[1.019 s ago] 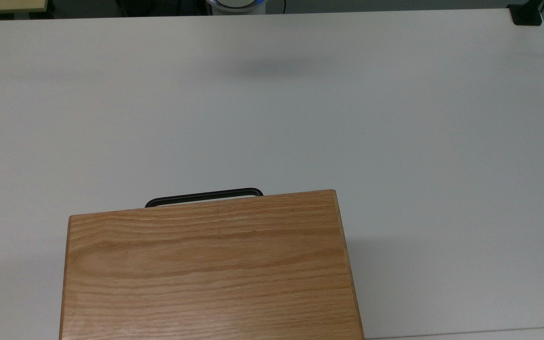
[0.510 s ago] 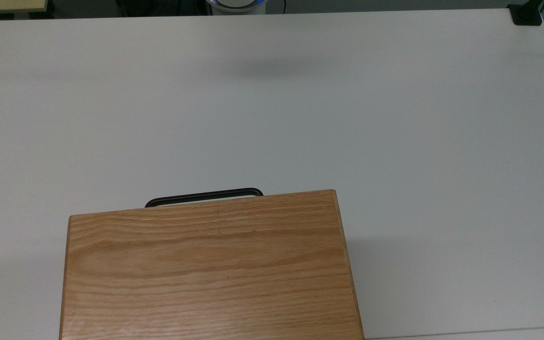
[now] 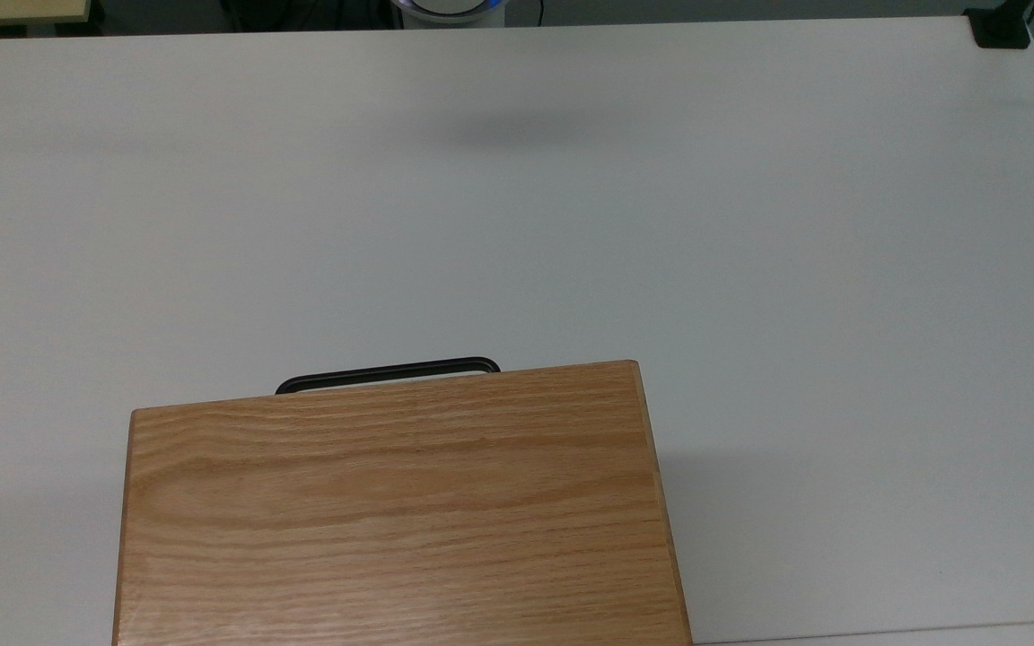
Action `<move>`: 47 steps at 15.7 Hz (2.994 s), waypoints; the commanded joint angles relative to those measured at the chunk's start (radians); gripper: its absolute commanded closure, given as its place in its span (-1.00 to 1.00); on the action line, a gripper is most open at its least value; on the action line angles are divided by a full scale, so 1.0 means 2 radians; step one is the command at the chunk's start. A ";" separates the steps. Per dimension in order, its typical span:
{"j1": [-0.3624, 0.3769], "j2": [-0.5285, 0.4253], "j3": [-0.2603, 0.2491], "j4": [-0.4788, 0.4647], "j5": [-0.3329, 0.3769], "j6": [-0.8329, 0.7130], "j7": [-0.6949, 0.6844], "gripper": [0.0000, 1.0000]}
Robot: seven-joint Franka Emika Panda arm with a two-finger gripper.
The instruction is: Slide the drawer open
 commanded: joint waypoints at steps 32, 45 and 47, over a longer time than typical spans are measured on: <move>0.008 0.133 0.042 -0.002 0.022 0.314 0.324 -1.00; -0.003 0.169 0.037 0.007 0.010 0.536 0.728 -0.79; -0.003 0.178 0.037 0.008 0.009 0.537 0.730 -0.77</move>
